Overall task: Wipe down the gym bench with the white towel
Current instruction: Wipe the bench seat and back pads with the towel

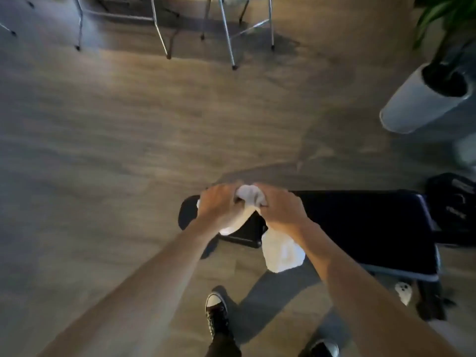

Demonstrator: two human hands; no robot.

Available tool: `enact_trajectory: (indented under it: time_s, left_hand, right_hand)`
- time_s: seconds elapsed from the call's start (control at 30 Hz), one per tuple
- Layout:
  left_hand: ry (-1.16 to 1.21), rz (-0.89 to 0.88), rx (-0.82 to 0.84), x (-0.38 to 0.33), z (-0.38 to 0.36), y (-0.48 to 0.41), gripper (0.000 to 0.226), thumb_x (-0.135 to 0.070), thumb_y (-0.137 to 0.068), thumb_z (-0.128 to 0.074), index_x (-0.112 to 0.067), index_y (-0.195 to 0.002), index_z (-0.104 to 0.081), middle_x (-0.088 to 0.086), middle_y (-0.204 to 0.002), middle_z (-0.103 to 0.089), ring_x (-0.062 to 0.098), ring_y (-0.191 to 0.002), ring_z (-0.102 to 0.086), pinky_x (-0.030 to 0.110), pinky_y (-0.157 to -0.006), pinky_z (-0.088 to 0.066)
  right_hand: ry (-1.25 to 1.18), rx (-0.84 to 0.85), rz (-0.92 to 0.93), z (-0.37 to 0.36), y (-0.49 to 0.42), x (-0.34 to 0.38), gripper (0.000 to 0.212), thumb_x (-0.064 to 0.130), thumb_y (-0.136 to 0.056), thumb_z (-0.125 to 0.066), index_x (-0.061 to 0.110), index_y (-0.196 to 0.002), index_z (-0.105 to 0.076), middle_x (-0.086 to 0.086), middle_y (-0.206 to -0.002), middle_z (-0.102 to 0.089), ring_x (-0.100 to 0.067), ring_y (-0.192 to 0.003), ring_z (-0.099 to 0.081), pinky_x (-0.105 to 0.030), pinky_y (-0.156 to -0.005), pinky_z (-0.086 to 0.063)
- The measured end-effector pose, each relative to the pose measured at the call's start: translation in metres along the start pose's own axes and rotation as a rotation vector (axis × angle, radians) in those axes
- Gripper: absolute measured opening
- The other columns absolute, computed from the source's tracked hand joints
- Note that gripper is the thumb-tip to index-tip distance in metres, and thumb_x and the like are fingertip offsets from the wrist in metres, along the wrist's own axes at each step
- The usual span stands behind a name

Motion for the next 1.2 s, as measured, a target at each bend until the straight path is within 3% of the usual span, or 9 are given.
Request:
enact_trajectory:
  time_s: [0.07, 0.17, 0.27, 0.33, 0.43, 0.53, 0.8, 0.97, 1.2]
  left_hand:
    - [0.023, 0.051, -0.094, 0.049, -0.006, -0.016, 0.036, -0.026, -0.079, -0.056, -0.027, -0.111, -0.071, 0.010, -0.099, -0.078, 0.039, -0.090, -0.071, 0.035, -0.068, -0.045]
    - [0.096, 0.108, -0.204, 0.115, -0.029, -0.030, 0.051, -0.027, -0.071, -0.050, -0.037, -0.118, -0.067, 0.006, -0.106, -0.077, 0.040, -0.094, -0.069, 0.040, -0.075, -0.053]
    - [0.114, 0.150, -0.173, 0.184, -0.091, -0.026, 0.049, -0.024, -0.076, -0.051, -0.041, -0.121, -0.060, -0.002, -0.113, -0.072, 0.034, -0.101, -0.065, 0.038, -0.080, -0.050]
    - [0.092, 0.193, -0.035, 0.229, -0.151, -0.019, 0.050, -0.022, -0.085, -0.053, -0.038, -0.132, -0.055, 0.000, -0.128, -0.067, 0.034, -0.112, -0.063, 0.042, -0.086, -0.050]
    - [-0.116, 0.205, 0.361, 0.277, -0.244, 0.004, 0.069, -0.021, -0.097, -0.054, -0.020, -0.160, -0.026, 0.012, -0.168, -0.028, 0.036, -0.153, -0.029, 0.048, -0.117, -0.035]
    - [-0.193, 0.209, 0.376, 0.299, -0.286, 0.014, 0.091, -0.021, -0.099, -0.057, -0.014, -0.164, 0.007, 0.015, -0.173, 0.011, 0.038, -0.159, 0.008, 0.051, -0.128, -0.009]
    - [-0.222, 0.261, 0.275, 0.329, -0.283, -0.064, 0.097, -0.020, -0.097, -0.054, -0.016, -0.160, 0.019, 0.018, -0.170, 0.021, 0.043, -0.156, 0.017, 0.057, -0.128, -0.001]
    - [-0.168, 0.305, 0.268, 0.343, -0.274, -0.117, 0.090, -0.029, -0.102, -0.050, -0.020, -0.162, 0.016, 0.015, -0.171, 0.019, 0.042, -0.156, 0.017, 0.057, -0.128, 0.002]
    - [-0.075, 0.271, 0.137, 0.314, -0.296, -0.041, 0.097, -0.018, -0.089, -0.057, -0.026, -0.164, 0.004, 0.012, -0.173, 0.013, 0.038, -0.158, 0.012, 0.058, -0.127, -0.003]
  right_hand:
    - [-0.006, -0.052, 0.068, -0.033, -0.039, 0.018, 0.058, 0.016, -0.093, -0.054, 0.030, -0.149, -0.048, -0.003, -0.142, -0.063, -0.033, -0.126, -0.059, -0.041, -0.096, -0.048]
    - [0.051, -0.106, 0.149, -0.093, -0.089, 0.031, 0.069, 0.005, -0.087, -0.053, 0.028, -0.151, -0.043, 0.002, -0.157, -0.048, -0.034, -0.140, -0.045, -0.048, -0.112, -0.037]
    - [0.169, -0.034, 0.170, -0.184, -0.125, 0.024, 0.077, 0.000, -0.085, -0.051, 0.031, -0.154, -0.036, 0.002, -0.168, -0.028, -0.047, -0.150, -0.020, -0.067, -0.122, -0.012]
    - [0.260, 0.076, 0.128, -0.254, -0.136, 0.004, 0.078, 0.004, -0.090, -0.054, 0.039, -0.155, -0.030, 0.000, -0.172, -0.010, -0.050, -0.153, -0.004, -0.071, -0.121, -0.003]
    - [0.355, 0.216, 0.040, -0.341, -0.134, -0.026, 0.079, 0.016, -0.094, -0.061, 0.052, -0.153, -0.023, -0.010, -0.171, 0.010, -0.052, -0.153, 0.013, -0.076, -0.118, 0.002]
    - [0.400, 0.182, 0.081, -0.388, -0.133, -0.038, 0.091, 0.025, -0.090, -0.070, 0.056, -0.155, -0.015, -0.017, -0.171, 0.015, -0.054, -0.151, 0.021, -0.077, -0.113, 0.009]
    - [0.376, 0.000, 0.202, -0.382, -0.218, -0.028, 0.075, 0.033, -0.094, -0.062, 0.059, -0.152, -0.022, -0.012, -0.173, 0.007, -0.047, -0.155, 0.013, -0.072, -0.119, 0.007]
    - [0.379, 0.046, 0.172, -0.362, -0.279, -0.023, 0.066, 0.039, -0.091, -0.060, 0.056, -0.148, -0.033, -0.004, -0.170, -0.017, -0.045, -0.153, -0.013, -0.070, -0.118, -0.007]
    - [0.307, -0.063, 0.215, -0.371, -0.200, -0.036, 0.060, 0.040, -0.087, -0.064, 0.047, -0.144, -0.045, -0.002, -0.171, -0.018, -0.038, -0.157, -0.008, -0.060, -0.125, -0.004]
Point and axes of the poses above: each hand's wrist, its own y-axis away from the middle knuckle, its own z-axis out of the back of the hand, x = y × z, the point moved 6 cm from there along -y, towards the middle knuckle
